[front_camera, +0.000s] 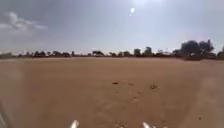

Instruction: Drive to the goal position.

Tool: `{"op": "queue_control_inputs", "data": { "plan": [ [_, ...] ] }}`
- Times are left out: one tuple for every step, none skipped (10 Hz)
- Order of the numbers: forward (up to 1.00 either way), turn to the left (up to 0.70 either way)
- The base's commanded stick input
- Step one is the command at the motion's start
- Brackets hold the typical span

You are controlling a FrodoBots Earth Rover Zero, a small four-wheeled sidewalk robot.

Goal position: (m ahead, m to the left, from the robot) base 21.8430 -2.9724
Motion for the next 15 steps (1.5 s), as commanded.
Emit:
{"op": "queue_control_inputs", "data": {
  "plan": [
    [0.70, 0.00],
    [0.70, 0.00],
    [0.70, 0.00],
    [0.70, 0.00],
    [0.70, 0.00],
    [0.70, 0.00],
    [0.70, 0.00],
    [0.70, 0.00],
    [0.70, 0.00],
    [0.70, 0.00],
    [0.70, 0.00],
    [0.70, 0.00],
    [0.70, 0.00],
    [0.70, 0.00],
    [0.70, 0.00]
  ]
}}
